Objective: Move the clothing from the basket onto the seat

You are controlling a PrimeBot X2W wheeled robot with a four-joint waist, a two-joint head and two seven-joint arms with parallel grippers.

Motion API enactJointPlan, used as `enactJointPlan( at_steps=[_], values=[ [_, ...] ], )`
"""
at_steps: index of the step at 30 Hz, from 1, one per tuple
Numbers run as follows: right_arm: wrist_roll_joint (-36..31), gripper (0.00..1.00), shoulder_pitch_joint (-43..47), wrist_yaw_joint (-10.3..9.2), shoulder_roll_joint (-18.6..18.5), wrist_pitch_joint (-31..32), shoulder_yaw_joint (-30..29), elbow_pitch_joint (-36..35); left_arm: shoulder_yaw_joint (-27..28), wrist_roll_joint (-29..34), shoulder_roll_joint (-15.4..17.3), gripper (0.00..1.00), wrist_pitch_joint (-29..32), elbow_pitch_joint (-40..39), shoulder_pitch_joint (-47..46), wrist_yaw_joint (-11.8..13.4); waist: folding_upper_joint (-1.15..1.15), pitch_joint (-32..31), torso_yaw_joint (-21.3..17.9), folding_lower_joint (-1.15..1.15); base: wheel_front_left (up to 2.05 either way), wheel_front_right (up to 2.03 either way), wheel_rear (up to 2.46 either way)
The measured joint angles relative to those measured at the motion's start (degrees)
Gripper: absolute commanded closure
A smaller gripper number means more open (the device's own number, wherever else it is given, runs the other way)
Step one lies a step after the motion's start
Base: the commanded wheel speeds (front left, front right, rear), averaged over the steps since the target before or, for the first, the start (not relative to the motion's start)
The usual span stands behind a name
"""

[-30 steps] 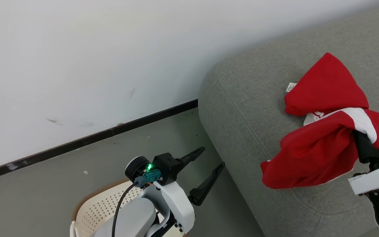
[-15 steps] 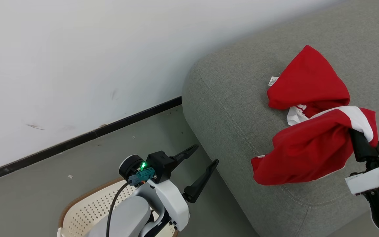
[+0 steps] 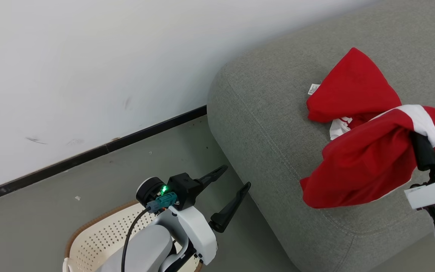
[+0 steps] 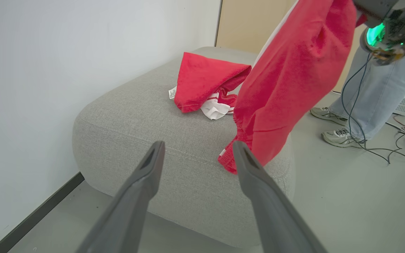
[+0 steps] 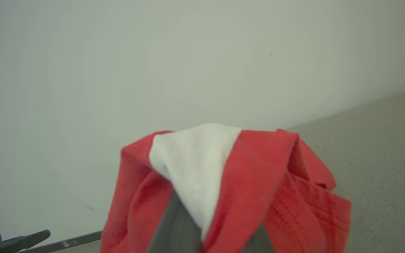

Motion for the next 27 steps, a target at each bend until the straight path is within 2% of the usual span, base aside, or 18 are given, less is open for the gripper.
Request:
enactJointPlan(
  at_steps=[14,27],
  values=[
    [-0.45,1.0,-7.89,0.0,-4.87,0.0,-2.21,-0.47,-0.04,0.08,0.25,0.0,0.02,-0.53,-0.02,0.0,0.0,1.23,0.97,0.0,0.0,0.0,0.0],
    [0.83,1.0,-14.18,0.0,-9.76,-0.01,-1.7,3.28,-0.2,0.16,1.22,0.0,0.53,-0.87,-0.09,0.02,0.0,2.88,2.25,0.0,0.0,0.0,0.0]
  ],
)
